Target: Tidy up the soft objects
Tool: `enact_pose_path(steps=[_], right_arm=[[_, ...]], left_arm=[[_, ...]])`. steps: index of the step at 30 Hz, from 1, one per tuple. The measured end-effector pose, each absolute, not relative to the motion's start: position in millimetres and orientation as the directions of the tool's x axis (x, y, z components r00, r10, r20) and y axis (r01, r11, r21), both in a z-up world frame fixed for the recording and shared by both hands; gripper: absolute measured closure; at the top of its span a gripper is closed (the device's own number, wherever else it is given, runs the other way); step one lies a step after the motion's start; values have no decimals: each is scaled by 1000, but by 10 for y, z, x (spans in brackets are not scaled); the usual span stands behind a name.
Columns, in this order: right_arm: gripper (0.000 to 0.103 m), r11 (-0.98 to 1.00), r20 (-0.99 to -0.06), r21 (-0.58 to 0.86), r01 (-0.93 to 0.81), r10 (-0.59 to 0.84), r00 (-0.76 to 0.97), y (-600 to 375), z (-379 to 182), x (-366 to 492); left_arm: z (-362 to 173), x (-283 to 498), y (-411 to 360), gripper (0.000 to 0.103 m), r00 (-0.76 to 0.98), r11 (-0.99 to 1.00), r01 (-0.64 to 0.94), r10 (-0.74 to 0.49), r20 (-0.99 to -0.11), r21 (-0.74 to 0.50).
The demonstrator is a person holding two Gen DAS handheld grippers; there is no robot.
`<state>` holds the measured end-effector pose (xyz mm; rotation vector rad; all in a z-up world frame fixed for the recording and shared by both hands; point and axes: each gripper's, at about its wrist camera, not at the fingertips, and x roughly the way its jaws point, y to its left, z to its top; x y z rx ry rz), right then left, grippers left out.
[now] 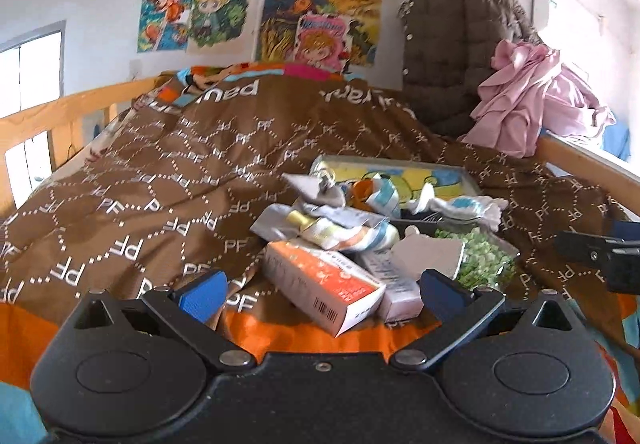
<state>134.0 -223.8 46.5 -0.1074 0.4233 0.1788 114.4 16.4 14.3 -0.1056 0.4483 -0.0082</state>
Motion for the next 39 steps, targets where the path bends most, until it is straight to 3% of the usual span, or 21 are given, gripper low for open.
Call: enact_pose_path(steps=[18,39], right_arm=[[0,968,-468,-92,-235,167,868,-2122,396,1427],[0,950,-430,-133,-282,201,880,-1930,429,1420]], left_arm=[[20,1273,263,1,847,974,-93,-31,-531,-205],[94,1402,346,1,851,956,-90,-73,-521,-281]])
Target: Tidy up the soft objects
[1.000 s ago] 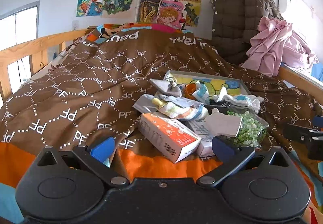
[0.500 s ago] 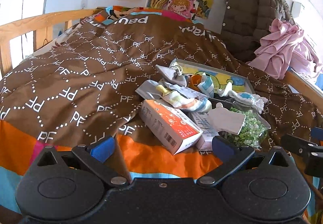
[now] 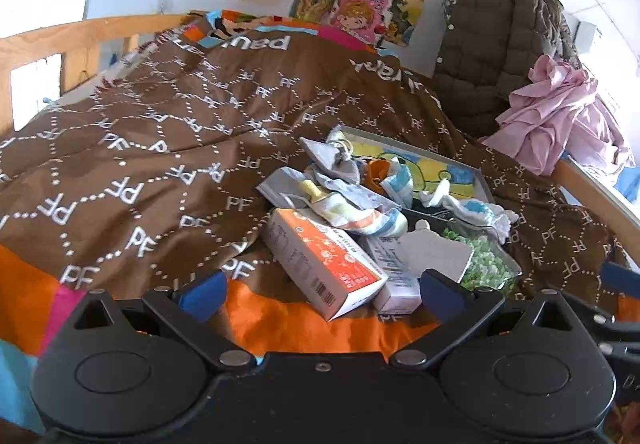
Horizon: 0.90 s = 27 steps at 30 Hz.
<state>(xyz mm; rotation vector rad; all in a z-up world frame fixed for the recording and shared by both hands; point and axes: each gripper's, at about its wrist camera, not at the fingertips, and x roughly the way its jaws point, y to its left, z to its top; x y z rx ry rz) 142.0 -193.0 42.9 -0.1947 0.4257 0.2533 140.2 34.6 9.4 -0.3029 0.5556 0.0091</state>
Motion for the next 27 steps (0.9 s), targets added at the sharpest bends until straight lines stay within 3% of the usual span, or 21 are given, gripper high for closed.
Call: enact_pose_path(steps=[7,14,27], right_arm=[[0,943,-435,-155,-294,202,877,-1873,396,1601],[0,875,-423,-318,-366,215,880,-1729,306,1822],[0,814,-515,-386,-434,200,834,-1587,-128,2574]], left_arm=[[134,1715,320,1,860,974,-20,-99,-501,-226],[82,2026,352,1,861,977,11,-117,-494,-212],[-264,2549,481,1,858,968,78,-186,-479,-236]])
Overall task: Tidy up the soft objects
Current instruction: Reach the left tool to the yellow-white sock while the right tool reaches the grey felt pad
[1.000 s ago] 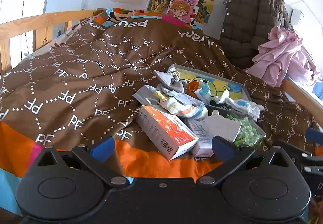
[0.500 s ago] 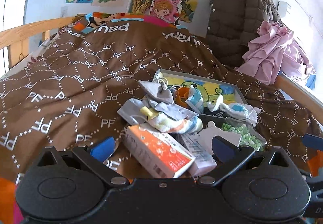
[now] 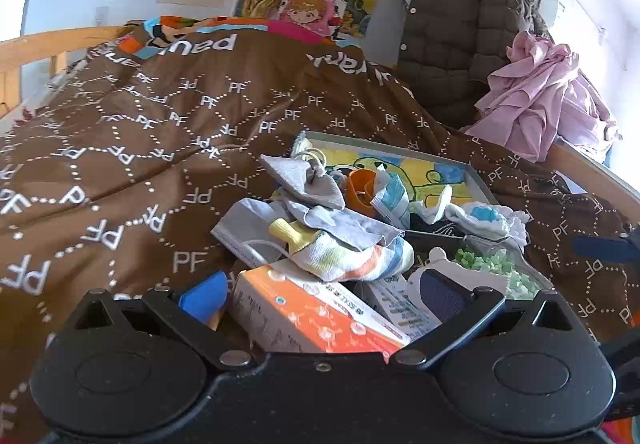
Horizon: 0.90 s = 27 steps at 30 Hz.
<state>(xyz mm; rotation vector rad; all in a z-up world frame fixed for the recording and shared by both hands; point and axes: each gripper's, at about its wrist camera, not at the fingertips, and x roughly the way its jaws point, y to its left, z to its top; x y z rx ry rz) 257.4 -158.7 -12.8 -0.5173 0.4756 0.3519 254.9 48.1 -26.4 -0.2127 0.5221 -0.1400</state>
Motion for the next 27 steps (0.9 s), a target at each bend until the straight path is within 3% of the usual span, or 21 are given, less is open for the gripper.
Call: enact_pose_path(steps=[10,16,19,27], right_arm=[[0,799,-558,-428,-422,134,819,-1529,-318,2854],[0,804,-589,-441,-399,76,805,-1537,-428,2989],[0,803,-596,-453,-387,49,801,-1532,-487,3034],[1,791,-612,-475,-385,17,791,-1486,-592,3058]], left_arm=[[-485,3086,471,1,861,947,157,-271,-431,-281],[-628,3370,479,1,844,943,144,-275,-459,-300],[-716,3400,577,1,830,922,139,-308,-466,-362],[-792,3384,625,1,839,909,180,-341,-423,-376]])
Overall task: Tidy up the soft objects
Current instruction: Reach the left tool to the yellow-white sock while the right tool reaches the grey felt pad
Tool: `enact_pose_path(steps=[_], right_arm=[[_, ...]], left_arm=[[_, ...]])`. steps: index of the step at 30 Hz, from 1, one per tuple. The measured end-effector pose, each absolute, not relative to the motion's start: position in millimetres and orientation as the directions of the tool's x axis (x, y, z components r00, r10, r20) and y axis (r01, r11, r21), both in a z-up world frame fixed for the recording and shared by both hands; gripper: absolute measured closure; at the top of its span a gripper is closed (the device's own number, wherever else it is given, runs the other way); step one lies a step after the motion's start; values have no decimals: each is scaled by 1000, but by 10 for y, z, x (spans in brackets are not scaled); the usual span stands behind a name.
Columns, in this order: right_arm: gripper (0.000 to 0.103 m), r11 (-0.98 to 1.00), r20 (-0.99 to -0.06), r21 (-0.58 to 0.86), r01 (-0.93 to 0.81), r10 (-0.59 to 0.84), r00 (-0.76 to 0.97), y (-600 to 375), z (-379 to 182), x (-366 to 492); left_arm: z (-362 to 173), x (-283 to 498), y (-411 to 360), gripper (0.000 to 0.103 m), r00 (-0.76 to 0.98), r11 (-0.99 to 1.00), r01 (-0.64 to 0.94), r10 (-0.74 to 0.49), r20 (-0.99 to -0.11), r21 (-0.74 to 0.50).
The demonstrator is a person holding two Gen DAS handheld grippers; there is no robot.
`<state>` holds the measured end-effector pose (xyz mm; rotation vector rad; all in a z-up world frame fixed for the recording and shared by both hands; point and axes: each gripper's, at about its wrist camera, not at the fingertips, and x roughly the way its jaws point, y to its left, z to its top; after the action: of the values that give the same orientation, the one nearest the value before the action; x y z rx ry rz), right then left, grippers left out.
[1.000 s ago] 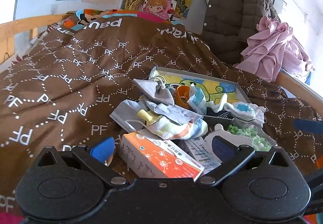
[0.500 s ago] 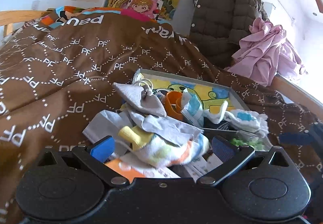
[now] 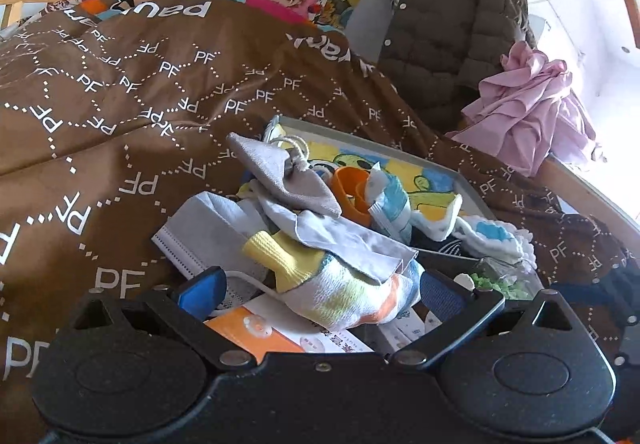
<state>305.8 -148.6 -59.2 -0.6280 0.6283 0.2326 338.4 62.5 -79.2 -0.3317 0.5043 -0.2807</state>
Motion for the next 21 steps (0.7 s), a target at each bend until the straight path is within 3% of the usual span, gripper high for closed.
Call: enact_pose_path(steps=[10,21], right_arm=[[16,793,-616,-461,-399,39,787,-1451,-583,3024],[36,796,-604,-448,-407,66,795,-1413,-543,2971]], left_arm=[[-770,3314,511,5,824,893,279,-411,-390,-353],[-795,3318,565,26,818,872,267,-430,-382,-410]])
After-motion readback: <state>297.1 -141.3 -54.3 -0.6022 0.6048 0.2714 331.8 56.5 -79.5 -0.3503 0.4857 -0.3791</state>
